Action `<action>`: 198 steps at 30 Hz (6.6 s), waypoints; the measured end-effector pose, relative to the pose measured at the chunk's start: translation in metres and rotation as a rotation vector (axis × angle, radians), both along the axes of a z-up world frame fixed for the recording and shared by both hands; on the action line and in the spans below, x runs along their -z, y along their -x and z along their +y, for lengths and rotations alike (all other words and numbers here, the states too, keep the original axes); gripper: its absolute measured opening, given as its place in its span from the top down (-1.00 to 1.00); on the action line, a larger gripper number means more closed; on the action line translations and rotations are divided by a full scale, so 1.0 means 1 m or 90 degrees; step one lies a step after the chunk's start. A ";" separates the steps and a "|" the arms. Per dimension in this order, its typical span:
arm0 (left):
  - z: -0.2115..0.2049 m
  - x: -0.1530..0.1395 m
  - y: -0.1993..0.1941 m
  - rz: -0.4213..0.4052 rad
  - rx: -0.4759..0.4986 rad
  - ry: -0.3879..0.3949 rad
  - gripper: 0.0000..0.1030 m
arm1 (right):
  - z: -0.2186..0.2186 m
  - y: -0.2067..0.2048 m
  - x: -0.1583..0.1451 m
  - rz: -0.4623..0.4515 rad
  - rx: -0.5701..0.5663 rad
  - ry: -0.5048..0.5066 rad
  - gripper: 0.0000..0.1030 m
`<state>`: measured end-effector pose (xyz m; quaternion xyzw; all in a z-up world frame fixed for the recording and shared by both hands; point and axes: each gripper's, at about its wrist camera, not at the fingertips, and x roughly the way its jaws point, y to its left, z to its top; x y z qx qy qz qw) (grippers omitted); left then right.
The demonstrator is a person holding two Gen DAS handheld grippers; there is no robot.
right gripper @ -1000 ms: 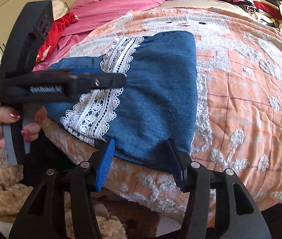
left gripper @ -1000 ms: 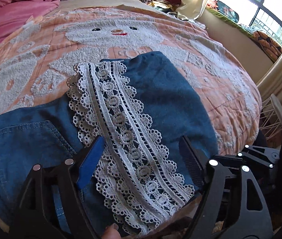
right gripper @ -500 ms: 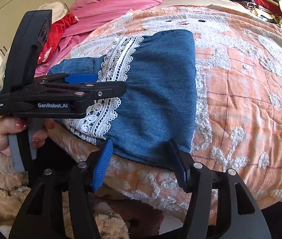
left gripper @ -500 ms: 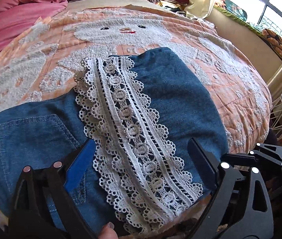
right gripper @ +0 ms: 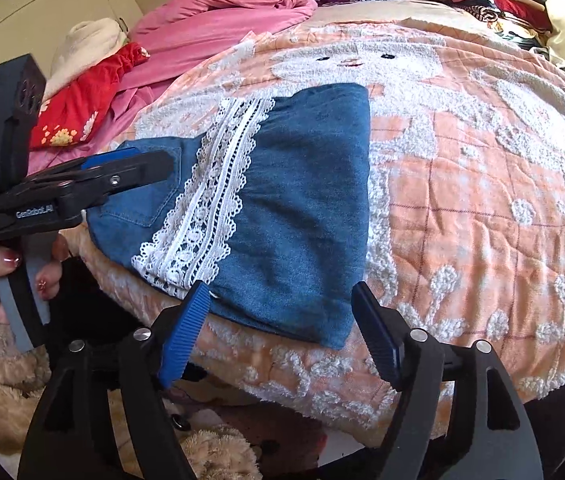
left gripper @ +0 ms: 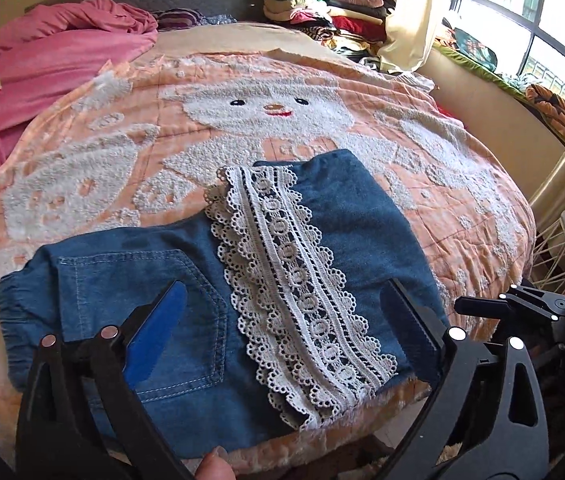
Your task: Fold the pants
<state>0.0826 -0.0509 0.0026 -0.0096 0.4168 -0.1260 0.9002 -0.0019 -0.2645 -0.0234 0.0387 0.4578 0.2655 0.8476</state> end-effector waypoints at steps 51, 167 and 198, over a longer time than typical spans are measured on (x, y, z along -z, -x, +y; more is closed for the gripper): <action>0.186 0.028 0.077 0.034 -0.274 0.089 -0.81 | 0.224 -0.087 -0.071 -0.108 -0.290 0.047 -0.55; -0.054 0.019 0.091 0.118 0.063 0.229 -0.28 | 0.014 -0.111 -0.024 -0.051 -0.154 0.040 -0.49; -0.019 -0.011 0.106 0.034 0.012 0.174 -0.46 | 0.018 -0.075 -0.084 -0.138 -0.115 0.001 -0.67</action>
